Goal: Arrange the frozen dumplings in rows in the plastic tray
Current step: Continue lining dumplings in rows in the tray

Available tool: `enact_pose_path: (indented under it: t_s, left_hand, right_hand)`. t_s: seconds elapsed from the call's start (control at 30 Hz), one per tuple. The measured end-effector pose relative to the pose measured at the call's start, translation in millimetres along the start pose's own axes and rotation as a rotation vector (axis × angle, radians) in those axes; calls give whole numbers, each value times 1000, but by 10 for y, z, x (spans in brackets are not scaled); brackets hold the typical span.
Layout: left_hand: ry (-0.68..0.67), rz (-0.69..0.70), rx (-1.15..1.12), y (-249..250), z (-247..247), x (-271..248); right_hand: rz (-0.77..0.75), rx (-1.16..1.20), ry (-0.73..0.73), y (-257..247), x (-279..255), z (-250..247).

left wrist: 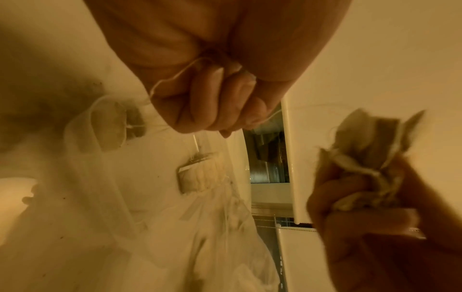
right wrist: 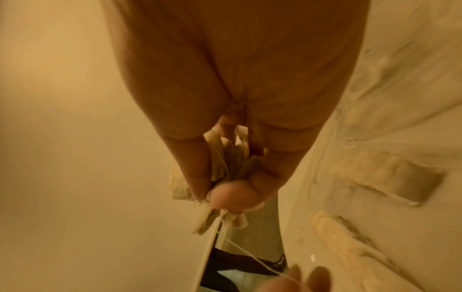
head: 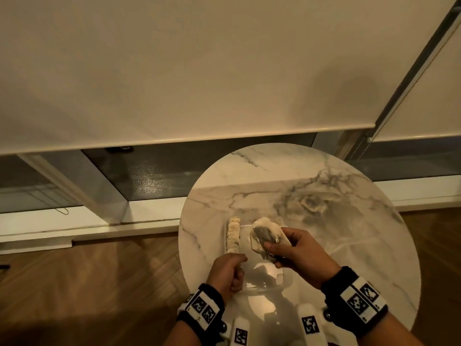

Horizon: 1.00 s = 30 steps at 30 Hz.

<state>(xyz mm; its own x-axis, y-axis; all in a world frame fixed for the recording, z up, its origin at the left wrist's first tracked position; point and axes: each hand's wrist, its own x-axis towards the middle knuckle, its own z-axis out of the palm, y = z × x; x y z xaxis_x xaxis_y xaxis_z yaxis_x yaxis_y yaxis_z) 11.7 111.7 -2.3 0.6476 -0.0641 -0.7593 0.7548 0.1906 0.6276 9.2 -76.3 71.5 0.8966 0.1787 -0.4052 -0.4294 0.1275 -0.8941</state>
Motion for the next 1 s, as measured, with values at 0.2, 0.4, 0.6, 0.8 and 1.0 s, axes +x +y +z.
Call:
enact_pose_path:
  t_s: [0.2, 0.4, 0.6, 0.8, 1.0]
  left_hand:
    - [-118, 3, -83, 214, 4, -178]
    - [-269, 59, -158, 504, 154, -411]
    - [-472, 123, -217, 818, 485, -748]
    - [-570, 177, -204, 935, 881, -946]
    - [-400, 270, -5, 752, 1156, -829]
  right_hand:
    - [113, 26, 98, 378, 94, -57]
    - [205, 155, 225, 697, 207, -137]
    - [300, 352, 193, 770, 322, -127]
    - [369, 548, -5, 638, 326, -112]
    - [394, 718, -87, 492, 260, -302]
